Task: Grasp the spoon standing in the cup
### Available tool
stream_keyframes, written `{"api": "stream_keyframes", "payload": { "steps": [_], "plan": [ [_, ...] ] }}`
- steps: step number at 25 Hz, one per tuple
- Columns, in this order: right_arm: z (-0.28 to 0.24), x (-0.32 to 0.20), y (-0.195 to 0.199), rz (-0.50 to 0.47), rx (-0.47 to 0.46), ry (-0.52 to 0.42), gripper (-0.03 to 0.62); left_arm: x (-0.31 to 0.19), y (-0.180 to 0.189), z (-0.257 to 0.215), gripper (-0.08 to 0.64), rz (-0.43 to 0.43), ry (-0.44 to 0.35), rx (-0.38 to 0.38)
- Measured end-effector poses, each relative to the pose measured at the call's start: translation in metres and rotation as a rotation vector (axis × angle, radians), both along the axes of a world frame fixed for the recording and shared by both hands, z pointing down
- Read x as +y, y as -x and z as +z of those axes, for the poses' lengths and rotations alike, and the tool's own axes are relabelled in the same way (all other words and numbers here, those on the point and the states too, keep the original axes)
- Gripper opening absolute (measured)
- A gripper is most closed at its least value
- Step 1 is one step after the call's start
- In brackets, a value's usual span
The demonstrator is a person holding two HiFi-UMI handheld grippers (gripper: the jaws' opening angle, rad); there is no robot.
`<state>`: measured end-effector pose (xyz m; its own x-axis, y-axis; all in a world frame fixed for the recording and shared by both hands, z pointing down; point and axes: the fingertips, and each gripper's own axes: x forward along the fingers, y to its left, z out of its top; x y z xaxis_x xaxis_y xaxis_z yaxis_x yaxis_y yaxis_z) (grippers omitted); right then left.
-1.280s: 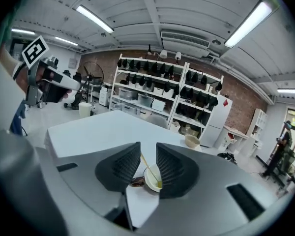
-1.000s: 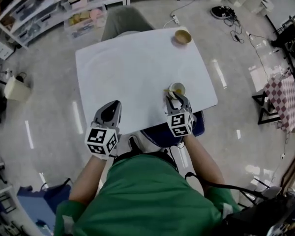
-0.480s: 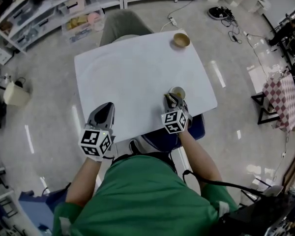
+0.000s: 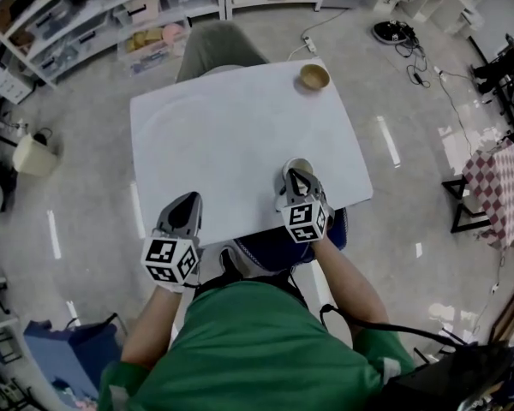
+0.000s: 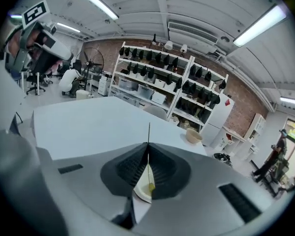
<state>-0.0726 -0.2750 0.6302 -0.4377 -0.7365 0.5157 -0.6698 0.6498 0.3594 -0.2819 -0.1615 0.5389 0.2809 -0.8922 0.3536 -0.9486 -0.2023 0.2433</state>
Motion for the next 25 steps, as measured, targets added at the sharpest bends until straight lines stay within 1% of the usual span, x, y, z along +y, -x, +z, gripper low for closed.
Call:
{"api": "stream_keyframes", "payload": {
  "steps": [5, 11, 17, 25],
  "plan": [
    [-0.026, 0.004, -0.025, -0.002, -0.092, -0.002, 0.028, 0.007, -0.034, -0.007, 0.023, -0.012, -0.017, 0.009],
    [-0.064, 0.005, -0.047, 0.003, -0.236, 0.019, 0.028, 0.007, -0.062, -0.013, 0.023, -0.035, -0.023, 0.022],
    [-0.106, 0.013, -0.059, 0.010, -0.388, 0.037, 0.028, 0.006, -0.077, -0.019, 0.023, -0.037, -0.041, 0.039],
    [-0.151, 0.028, -0.071, 0.025, -0.519, 0.032, 0.028, 0.003, -0.097, -0.030, 0.023, 0.000, -0.065, 0.050]
  ]
}}
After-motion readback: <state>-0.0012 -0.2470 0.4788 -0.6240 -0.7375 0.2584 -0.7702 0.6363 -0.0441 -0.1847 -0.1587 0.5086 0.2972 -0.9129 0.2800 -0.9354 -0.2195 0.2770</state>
